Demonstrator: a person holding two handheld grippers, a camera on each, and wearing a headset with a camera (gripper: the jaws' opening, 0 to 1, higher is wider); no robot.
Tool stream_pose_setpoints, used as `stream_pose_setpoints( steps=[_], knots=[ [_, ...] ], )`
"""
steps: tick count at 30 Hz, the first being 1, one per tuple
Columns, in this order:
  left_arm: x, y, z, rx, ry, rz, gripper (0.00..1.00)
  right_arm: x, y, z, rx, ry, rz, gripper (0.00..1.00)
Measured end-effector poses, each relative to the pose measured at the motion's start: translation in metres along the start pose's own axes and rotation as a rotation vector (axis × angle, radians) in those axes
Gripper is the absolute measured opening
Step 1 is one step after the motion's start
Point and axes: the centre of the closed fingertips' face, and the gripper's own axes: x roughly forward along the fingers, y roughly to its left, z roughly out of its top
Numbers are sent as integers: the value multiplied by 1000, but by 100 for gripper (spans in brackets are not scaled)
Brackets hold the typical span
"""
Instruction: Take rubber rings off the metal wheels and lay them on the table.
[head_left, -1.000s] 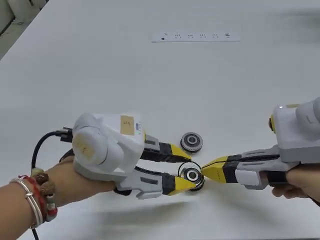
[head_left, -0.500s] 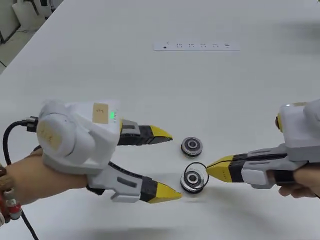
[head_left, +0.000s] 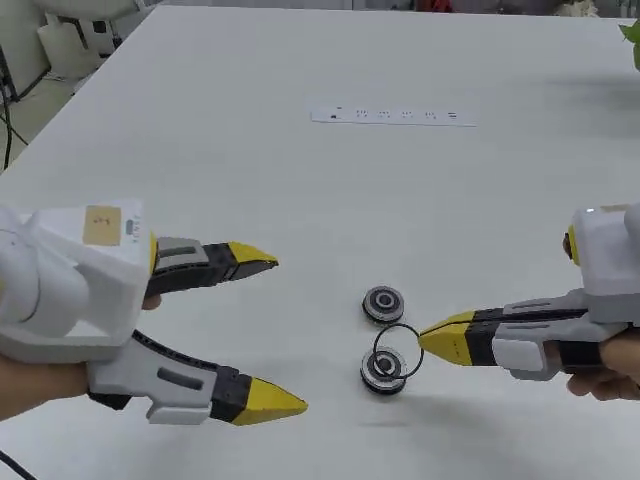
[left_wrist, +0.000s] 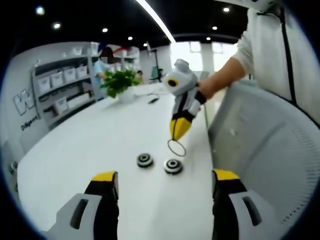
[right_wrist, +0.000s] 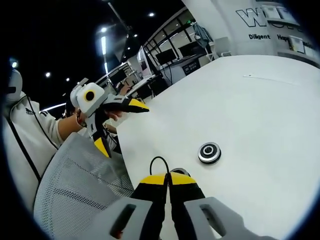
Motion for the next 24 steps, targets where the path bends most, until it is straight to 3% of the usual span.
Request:
stream_pose_setpoints(
  steps=[5, 14, 20, 24],
  knots=[
    [-13, 1, -1, -28, -19, 39, 79, -2, 6, 5, -10, -6, 2, 0],
    [-31, 2, -12, -58, 6, 86, 79, -9, 9, 19, -19, -15, -4, 0],
    [-35, -4, -20, -81, 5, 105, 80, -8, 11, 26, -1, -48, -8, 0],
    [-38, -10, -24, -88, 3, 104, 81, 0, 19, 27, -14, -38, 7, 0]
  ],
)
